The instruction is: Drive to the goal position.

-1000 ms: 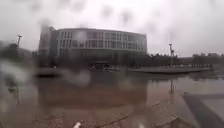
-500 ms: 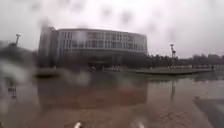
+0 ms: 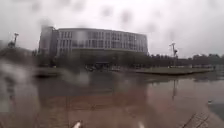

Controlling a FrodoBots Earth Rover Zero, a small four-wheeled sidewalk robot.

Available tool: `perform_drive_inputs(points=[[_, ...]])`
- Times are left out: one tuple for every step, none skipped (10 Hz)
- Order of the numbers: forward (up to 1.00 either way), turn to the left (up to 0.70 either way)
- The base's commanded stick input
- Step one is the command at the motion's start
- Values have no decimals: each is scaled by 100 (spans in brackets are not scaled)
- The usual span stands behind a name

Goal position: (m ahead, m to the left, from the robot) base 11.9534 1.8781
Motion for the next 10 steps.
perform_drive_inputs(points=[[70,1],[70,1],[70,1],[70,1],[70,1],[70,1],[70,1],[70,1],[70,1],[70,1]])
